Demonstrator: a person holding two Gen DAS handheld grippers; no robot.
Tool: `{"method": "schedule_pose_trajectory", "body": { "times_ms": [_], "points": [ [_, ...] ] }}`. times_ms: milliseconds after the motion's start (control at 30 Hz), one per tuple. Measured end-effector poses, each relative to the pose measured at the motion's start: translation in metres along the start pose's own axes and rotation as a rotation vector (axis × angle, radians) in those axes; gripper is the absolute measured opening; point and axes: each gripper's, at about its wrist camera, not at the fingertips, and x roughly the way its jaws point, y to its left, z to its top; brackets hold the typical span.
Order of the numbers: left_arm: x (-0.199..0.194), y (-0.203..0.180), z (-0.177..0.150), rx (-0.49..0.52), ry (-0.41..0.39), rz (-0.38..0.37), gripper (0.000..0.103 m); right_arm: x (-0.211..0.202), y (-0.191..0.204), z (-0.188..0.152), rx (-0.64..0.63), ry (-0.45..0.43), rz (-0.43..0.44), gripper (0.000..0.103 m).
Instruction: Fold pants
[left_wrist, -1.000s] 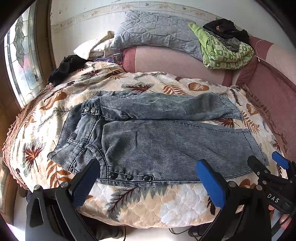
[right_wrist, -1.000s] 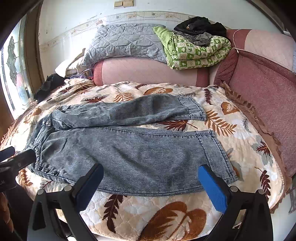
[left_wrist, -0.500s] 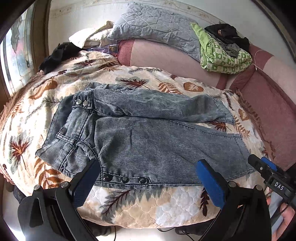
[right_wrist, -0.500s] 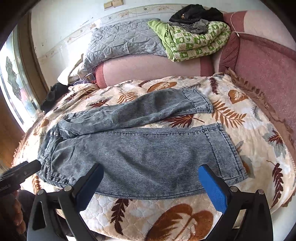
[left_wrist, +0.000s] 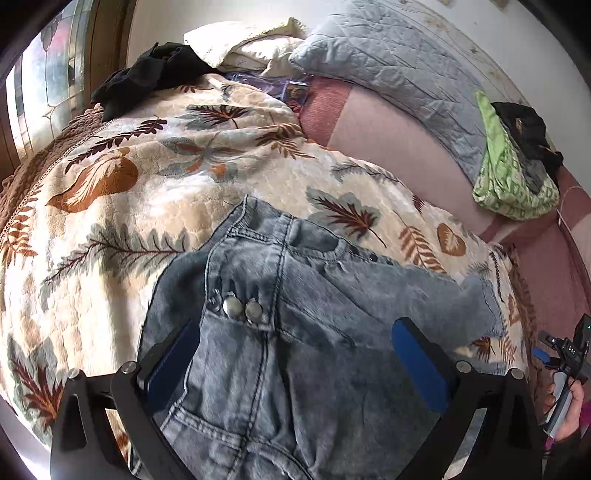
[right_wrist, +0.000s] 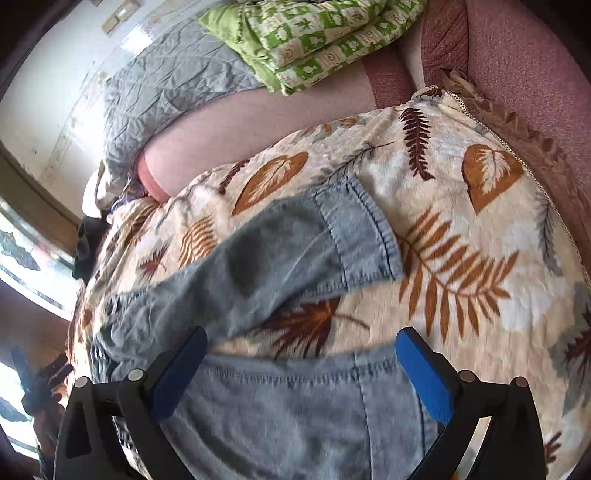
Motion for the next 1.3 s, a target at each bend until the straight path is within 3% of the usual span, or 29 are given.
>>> {"method": "schedule_pose_trajectory", "body": {
  "times_ms": [233, 300, 367, 500, 567, 633, 700, 800, 900, 967, 1067, 1133, 1300],
  "points": [
    [0.071, 0.022, 0.056, -0.075, 0.057, -0.017, 0.103, 0.079, -0.019, 0.092, -0.014, 0.101, -0.048, 0.099],
    [0.086, 0.024, 0.065, -0.089, 0.066, -0.029, 0.103, 0.105, -0.022, 0.109, -0.027, 0.131, -0.089, 0.086],
    [0.100, 0.024, 0.073, -0.092, 0.076, -0.021, 0.103, 0.125, -0.029, 0.123, -0.015, 0.152, -0.105, 0.081],
    [0.121, 0.025, 0.082, -0.071, 0.091, -0.021, 0.100, 0.149, -0.035, 0.142, -0.029, 0.135, -0.130, 0.079],
    [0.132, 0.027, 0.084, -0.071, 0.121, -0.028, 0.083, 0.160, -0.035, 0.146, -0.047, 0.152, -0.150, 0.078],
    [0.140, 0.029, 0.085, -0.065, 0.142, -0.012, 0.071, 0.170, -0.033, 0.147, -0.067, 0.167, -0.163, 0.066],
    [0.143, 0.031, 0.084, -0.064, 0.141, -0.003, 0.067, 0.178, -0.031, 0.146, -0.083, 0.182, -0.165, 0.046],
    [0.145, 0.037, 0.084, -0.080, 0.142, -0.004, 0.058, 0.183, -0.029, 0.142, -0.105, 0.180, -0.199, 0.030],
    [0.145, 0.045, 0.088, -0.095, 0.144, 0.002, 0.043, 0.178, -0.030, 0.143, -0.108, 0.156, -0.206, 0.017],
    [0.146, 0.048, 0.091, -0.109, 0.146, -0.003, 0.035, 0.175, -0.029, 0.142, -0.121, 0.148, -0.211, 0.017],
    [0.148, 0.054, 0.099, -0.145, 0.137, -0.014, 0.035, 0.171, -0.025, 0.141, -0.140, 0.147, -0.215, 0.017],
    [0.156, 0.054, 0.101, -0.138, 0.173, -0.038, 0.035, 0.170, -0.025, 0.140, -0.139, 0.145, -0.206, 0.017],
    [0.162, 0.045, 0.105, -0.095, 0.164, -0.001, 0.035, 0.173, -0.029, 0.140, -0.127, 0.143, -0.190, 0.017]
  ]
}}
